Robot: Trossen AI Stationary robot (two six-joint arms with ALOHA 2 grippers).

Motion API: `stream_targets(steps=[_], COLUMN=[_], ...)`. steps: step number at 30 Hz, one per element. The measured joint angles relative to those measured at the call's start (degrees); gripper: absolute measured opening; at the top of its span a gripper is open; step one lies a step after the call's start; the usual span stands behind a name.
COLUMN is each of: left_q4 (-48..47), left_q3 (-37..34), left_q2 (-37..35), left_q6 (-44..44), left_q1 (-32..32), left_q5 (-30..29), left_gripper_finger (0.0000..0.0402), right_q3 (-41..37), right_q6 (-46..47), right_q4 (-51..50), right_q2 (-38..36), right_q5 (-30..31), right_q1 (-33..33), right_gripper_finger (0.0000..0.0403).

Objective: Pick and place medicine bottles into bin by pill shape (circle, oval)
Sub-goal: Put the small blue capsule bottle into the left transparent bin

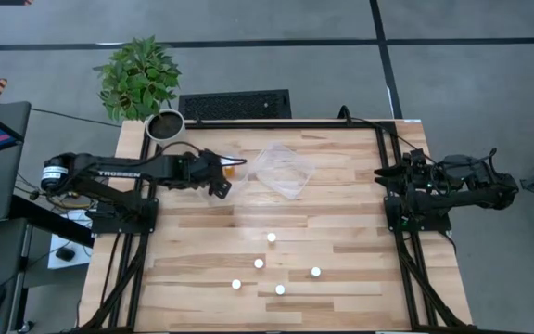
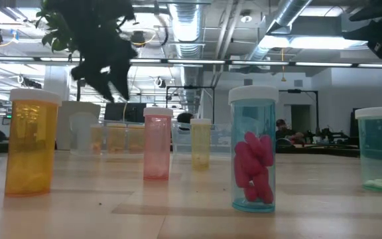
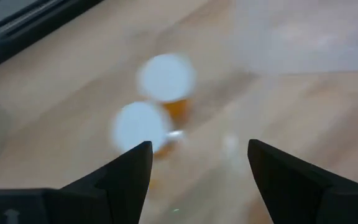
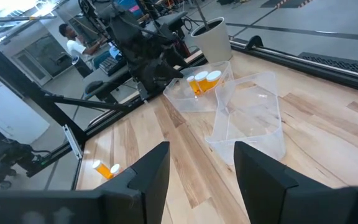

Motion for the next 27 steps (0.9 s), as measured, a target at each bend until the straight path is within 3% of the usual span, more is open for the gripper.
stream_targets(steps=[6, 11, 15, 21, 25, 27], left_q4=[7.04, 12.2, 13.71, 23.83, 31.9, 31.27], left_q3=[7.46, 12.19, 14.18, 14.37, 14.53, 16.85], left_q2=[0.0, 0.0, 0.04, 3.7, 8.99, 12.06], left_q6=[7.6, 8.36, 4.73, 2.95, 3.26, 3.27], left_q1=[-5.82, -14.38, -23.26, -32.9, -34.06, -34.04], left_q5=[10.32, 15.32, 12.81, -0.49, -0.95, 1.19], left_gripper_finger=[0.0258, 0.0258, 0.0258, 0.0258, 0.0258, 0.0258], right_q3=[0.0, 0.0, 0.0, 0.0, 0.0, 0.0], right_q6=[0.0, 0.0, 0.0, -0.06, -0.02, -0.02], right_q4=[0.0, 0.0, -0.02, -0.14, -0.4, -0.39], right_q2=[0.0, 0.0, 0.0, 0.02, 0.02, 0.02], right_q5=[-0.04, -0.04, -0.04, -0.04, -0.09, -0.1], right_q1=[0.02, 0.0, 0.0, 0.02, 0.02, 0.02], right_gripper_finger=[0.0191, 0.0193, 0.0192, 0.019, 0.0192, 0.0193])
